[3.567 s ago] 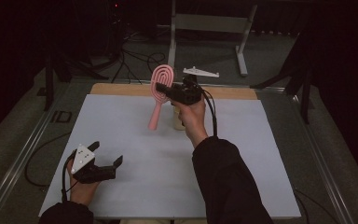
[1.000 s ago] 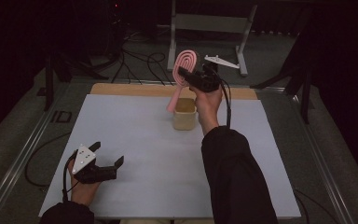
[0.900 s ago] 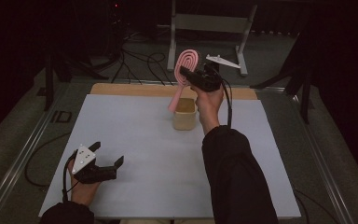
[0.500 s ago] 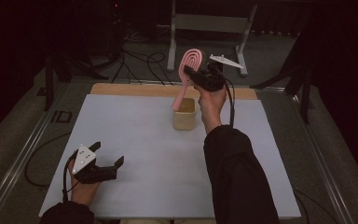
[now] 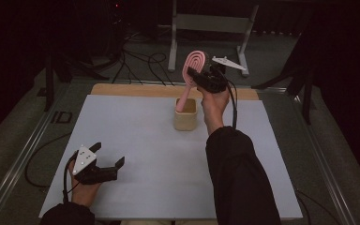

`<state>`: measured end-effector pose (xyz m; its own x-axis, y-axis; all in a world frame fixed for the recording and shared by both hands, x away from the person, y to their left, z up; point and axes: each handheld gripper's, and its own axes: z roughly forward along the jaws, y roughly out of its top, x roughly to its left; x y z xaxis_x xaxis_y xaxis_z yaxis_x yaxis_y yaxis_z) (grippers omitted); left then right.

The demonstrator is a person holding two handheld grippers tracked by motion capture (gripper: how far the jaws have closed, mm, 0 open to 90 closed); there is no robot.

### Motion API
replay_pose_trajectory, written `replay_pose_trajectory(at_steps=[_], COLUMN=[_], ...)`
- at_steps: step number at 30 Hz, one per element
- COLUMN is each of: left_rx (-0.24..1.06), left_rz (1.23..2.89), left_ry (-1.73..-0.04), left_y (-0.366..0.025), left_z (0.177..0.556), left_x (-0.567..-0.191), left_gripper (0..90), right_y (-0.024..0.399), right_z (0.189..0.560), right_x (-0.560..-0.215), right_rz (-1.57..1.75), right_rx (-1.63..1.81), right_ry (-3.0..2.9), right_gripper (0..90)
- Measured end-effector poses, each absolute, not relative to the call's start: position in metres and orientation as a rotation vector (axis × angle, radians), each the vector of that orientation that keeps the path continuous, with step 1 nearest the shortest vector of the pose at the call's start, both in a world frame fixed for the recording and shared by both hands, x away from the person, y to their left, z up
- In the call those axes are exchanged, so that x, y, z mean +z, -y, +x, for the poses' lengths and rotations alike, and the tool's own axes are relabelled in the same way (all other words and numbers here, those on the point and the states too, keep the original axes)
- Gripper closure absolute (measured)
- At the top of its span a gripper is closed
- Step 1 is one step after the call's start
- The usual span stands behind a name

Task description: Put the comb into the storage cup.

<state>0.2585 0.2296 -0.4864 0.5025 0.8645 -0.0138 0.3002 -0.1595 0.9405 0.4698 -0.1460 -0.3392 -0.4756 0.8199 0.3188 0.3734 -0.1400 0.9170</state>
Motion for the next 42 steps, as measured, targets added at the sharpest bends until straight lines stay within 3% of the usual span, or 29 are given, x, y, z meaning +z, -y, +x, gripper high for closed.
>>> replay_pose_trajectory(at_steps=[42], left_rx=[0.677], left_rz=[1.717], left_ry=[-0.994], left_y=[-0.229], left_z=[0.259], left_x=[-0.487], left_gripper=[0.2], right_y=[0.150], right_z=[0.473], right_x=[-0.354], right_rz=[1.368], right_rx=[1.619], right_ry=[-1.767], right_gripper=[63.4])
